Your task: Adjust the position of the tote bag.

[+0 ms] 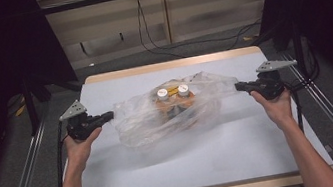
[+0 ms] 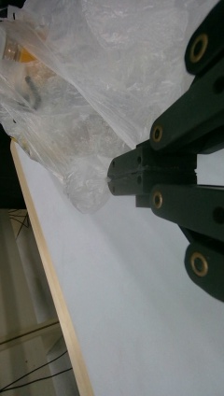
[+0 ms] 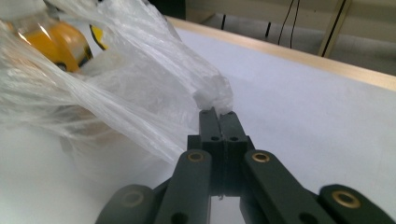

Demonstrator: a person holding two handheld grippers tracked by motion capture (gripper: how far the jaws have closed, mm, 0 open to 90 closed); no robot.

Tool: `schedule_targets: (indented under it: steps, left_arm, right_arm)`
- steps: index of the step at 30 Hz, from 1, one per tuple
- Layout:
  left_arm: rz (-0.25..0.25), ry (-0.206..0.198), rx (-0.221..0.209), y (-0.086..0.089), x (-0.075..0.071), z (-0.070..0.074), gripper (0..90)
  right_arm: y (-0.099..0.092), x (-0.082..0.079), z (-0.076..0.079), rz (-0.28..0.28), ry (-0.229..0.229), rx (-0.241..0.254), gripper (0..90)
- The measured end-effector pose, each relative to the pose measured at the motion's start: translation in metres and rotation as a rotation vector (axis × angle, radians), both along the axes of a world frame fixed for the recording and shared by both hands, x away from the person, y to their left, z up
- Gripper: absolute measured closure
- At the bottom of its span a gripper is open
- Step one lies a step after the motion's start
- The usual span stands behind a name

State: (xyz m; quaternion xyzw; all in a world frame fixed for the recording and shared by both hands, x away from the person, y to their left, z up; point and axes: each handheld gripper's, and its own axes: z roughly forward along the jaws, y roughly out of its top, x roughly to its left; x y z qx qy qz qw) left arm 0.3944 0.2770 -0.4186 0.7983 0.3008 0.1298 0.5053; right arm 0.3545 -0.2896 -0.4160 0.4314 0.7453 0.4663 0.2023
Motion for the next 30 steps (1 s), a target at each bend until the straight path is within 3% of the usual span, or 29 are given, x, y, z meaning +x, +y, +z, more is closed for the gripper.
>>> schedule_targets:
  steps: [3,6,9,15,21,30]
  left_arm:
    - [-0.001,0.012,0.025,-0.003,0.001,-0.004,90.0]
    - [0.000,0.026,0.053,-0.002,0.003,-0.010,90.0]
    - [-0.002,0.046,0.052,-0.001,0.004,-0.014,90.0]
    - [-0.008,0.048,0.139,-0.008,0.005,-0.019,90.0]
    - [-0.016,0.078,0.131,-0.005,0.007,-0.024,90.0]
    - [-0.018,0.115,0.248,-0.012,0.011,-0.036,90.0]
  right_arm:
    - [0.004,0.001,-0.005,0.010,0.025,-0.060,90.0]
    - [0.003,0.003,-0.009,0.010,0.049,-0.051,90.0]
    - [-0.003,0.005,-0.015,0.018,0.072,-0.025,90.0]
    - [0.001,0.008,-0.024,0.032,0.111,-0.075,90.0]
    - [-0.003,0.011,-0.035,0.057,0.156,-0.048,90.0]
    - [0.002,0.015,-0.045,0.093,0.215,-0.083,90.0]
